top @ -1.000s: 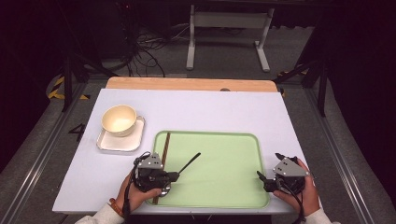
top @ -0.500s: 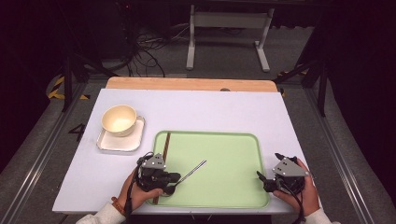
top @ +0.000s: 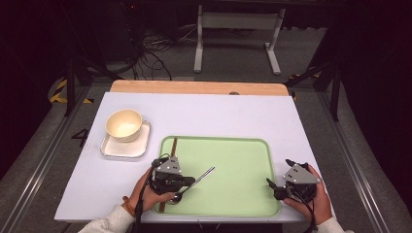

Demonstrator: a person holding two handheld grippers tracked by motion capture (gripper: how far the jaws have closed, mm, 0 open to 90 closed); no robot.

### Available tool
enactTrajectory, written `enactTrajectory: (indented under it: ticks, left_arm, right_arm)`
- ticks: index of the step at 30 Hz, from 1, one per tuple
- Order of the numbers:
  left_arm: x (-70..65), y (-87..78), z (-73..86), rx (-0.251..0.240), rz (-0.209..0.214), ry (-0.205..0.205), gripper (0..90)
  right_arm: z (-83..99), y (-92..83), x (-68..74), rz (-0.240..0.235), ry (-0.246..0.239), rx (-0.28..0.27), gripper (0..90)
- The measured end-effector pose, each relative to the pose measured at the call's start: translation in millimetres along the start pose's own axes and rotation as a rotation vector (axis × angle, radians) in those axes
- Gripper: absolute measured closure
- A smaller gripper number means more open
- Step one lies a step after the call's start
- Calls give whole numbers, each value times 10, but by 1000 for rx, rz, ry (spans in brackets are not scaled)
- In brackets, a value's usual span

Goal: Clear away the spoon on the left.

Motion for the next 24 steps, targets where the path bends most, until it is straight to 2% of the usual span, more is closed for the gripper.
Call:
enactTrajectory:
  ticks: [1, 2, 4, 5, 6, 9, 11, 19, 24]
  left_arm:
    - [0, 0, 0, 0, 0, 0, 898]
    - [-20, 31, -8, 26, 7, 21, 898]
    - [-54, 91, -13, 68, -6, 49, 895]
    - [-64, 109, -19, 78, -2, 68, 895]
    - [-64, 109, -19, 78, -2, 68, 891]
    - [-91, 158, -18, 131, -34, 107, 884]
    - [-96, 167, -27, 131, -33, 105, 886]
    - [-7, 101, -23, 149, -110, 109, 890]
    - [86, 23, 7, 152, -145, 84, 887]
  right_arm:
    - [0, 0, 0, 0, 0, 0, 110]
    - [-1, 0, -1, 0, 1, -3, 110]
    - [5, 1, -5, 0, 1, -1, 110]
    - [6, 2, -5, -1, 2, 0, 110]
    - [6, 2, -5, -1, 2, 0, 110]
    - [3, 3, 3, -4, -1, 1, 110]
    - [2, 4, 7, -3, -3, 2, 110]
    - [8, 17, 13, -9, -3, 9, 110]
    - [4, 16, 14, -14, 1, 10, 109]
Point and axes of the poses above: each handheld gripper's, and its own axes: y roughly forward along the jaws, z roughly out of its underside, x roughly to its left, the point moved 3 cm from there along y, roughly forward along the jaws, and after that the axes turned 8 degrees about -y, right-handed, at the moved point
